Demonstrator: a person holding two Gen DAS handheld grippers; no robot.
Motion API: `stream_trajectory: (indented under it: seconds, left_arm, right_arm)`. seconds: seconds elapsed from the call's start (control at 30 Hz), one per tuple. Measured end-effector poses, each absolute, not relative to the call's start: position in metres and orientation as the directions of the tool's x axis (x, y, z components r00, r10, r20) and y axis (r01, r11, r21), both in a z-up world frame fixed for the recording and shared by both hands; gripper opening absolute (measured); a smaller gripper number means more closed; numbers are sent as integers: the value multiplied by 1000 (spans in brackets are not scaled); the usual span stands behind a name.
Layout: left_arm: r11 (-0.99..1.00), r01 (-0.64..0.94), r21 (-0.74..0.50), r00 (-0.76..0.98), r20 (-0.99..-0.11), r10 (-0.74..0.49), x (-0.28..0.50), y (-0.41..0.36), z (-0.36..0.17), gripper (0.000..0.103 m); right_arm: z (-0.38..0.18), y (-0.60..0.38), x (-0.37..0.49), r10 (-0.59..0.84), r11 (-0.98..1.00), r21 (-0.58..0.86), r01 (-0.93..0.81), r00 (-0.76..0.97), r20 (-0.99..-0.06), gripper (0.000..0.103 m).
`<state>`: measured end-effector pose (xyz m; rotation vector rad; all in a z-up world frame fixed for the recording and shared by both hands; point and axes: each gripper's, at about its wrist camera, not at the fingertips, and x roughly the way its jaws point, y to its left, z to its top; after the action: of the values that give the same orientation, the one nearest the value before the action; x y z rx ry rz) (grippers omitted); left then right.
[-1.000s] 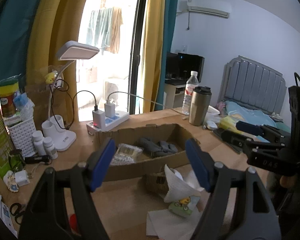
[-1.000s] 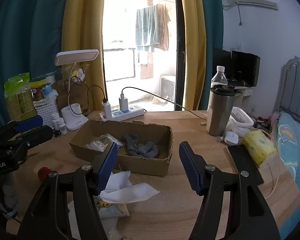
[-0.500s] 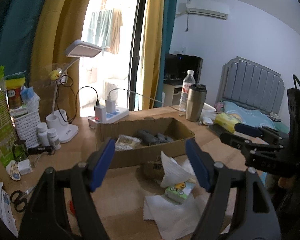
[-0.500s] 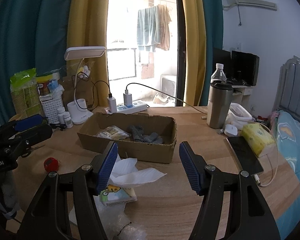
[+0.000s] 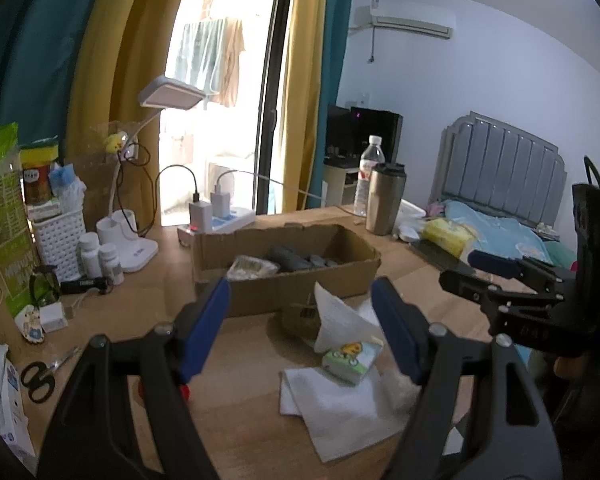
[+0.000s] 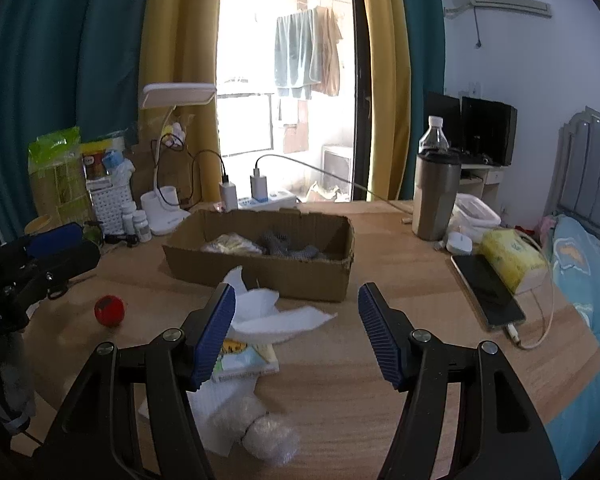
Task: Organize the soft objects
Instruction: 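Move both tools back toward the bubble wrap and paper towel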
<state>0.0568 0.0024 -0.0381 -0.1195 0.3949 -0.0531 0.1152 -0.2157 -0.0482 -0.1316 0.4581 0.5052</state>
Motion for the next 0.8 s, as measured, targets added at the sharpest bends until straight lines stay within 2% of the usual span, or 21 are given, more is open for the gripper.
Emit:
stream_trajectory:
  seconds: [0.43,0.5,0.57,0.8]
  left_arm:
    - [987,9,-161,879,-469,-85,57,0,-76,76]
    - [986,10,-167,873,-480,-90,58,0,-79,78]
    - [984,14,-176,866,-491,-100,60,-1,-84,86]
    - [984,14,-179,838,-535,-109,62,-5,-97,87]
  right_arm:
    - [-89,-209,113,435,853,-3,-522,714,-548,68]
    - [-94,-208,113,438,849,0,-528,704,-559,68]
    - [-98,-207,113,443,845,6,-535,693,-569,68]
    - [-119,-203,115,455,830,30,-557,645,-614,68]
